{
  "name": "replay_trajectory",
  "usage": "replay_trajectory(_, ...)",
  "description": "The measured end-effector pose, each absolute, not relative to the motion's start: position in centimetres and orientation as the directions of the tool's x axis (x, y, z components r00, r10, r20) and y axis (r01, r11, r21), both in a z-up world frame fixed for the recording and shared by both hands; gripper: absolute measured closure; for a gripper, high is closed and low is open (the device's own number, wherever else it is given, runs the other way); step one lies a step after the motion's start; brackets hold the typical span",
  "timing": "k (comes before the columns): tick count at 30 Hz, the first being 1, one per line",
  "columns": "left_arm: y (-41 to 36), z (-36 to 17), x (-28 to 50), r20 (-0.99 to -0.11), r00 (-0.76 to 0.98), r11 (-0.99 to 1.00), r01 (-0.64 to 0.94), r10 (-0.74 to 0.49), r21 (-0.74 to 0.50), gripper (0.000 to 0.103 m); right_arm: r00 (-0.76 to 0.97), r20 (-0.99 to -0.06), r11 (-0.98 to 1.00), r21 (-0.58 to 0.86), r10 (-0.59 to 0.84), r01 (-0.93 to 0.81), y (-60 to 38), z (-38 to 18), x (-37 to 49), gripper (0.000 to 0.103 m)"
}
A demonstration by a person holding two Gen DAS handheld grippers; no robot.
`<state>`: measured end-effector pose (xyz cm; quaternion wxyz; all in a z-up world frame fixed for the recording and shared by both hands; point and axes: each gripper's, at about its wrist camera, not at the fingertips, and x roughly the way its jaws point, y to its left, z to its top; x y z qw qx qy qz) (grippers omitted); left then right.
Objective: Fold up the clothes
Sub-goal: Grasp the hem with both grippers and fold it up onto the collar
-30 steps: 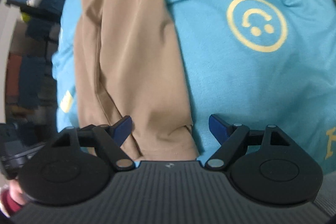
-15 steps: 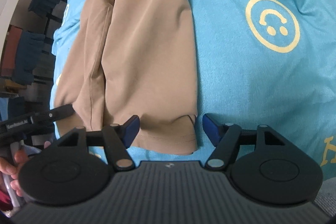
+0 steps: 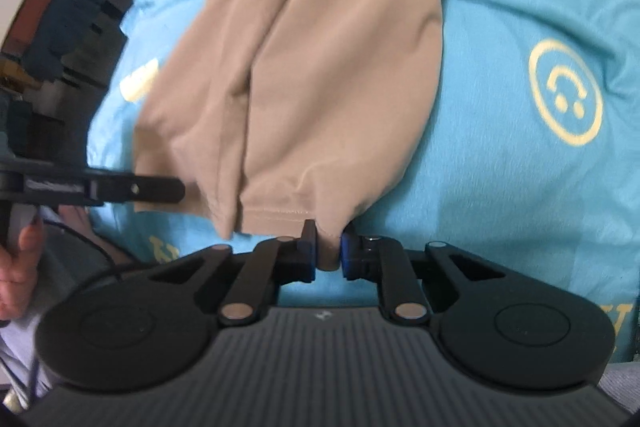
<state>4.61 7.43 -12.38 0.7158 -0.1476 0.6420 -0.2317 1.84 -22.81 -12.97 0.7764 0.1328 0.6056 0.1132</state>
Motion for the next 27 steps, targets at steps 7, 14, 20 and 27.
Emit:
replay_trajectory(7,12.2,-3.2,6.0,-0.618,0.333,0.690,0.165,-0.712,-0.705,0.095,0.477,-0.789,0.895,0.447,0.388,0.011,-27.8,-4.5,1.8,0.090)
replay_trajectory(14,12.4,8.0,5.6,-0.442,0.529,0.634,0.259,-0.724,-0.729,0.096,0.728,-0.581,0.873,0.485,0.364,-0.049,-29.3,7.9,1.3,0.092)
replay_trajectory(20,10.7,8.0,-1.0,-0.452,0.548,0.657,0.262,-0.704,-0.707,0.096,0.749,-0.548,0.875,0.477,0.373,-0.086,-28.8,9.1,-2.9,0.092)
replay_trajectory(27,14.2,1.0,-7.8,-0.523,0.473,0.644,0.133,-0.710,-0.754,0.097,0.668,-0.604,0.839,0.541,0.434,-0.056,-28.4,3.4,-10.6,0.092)
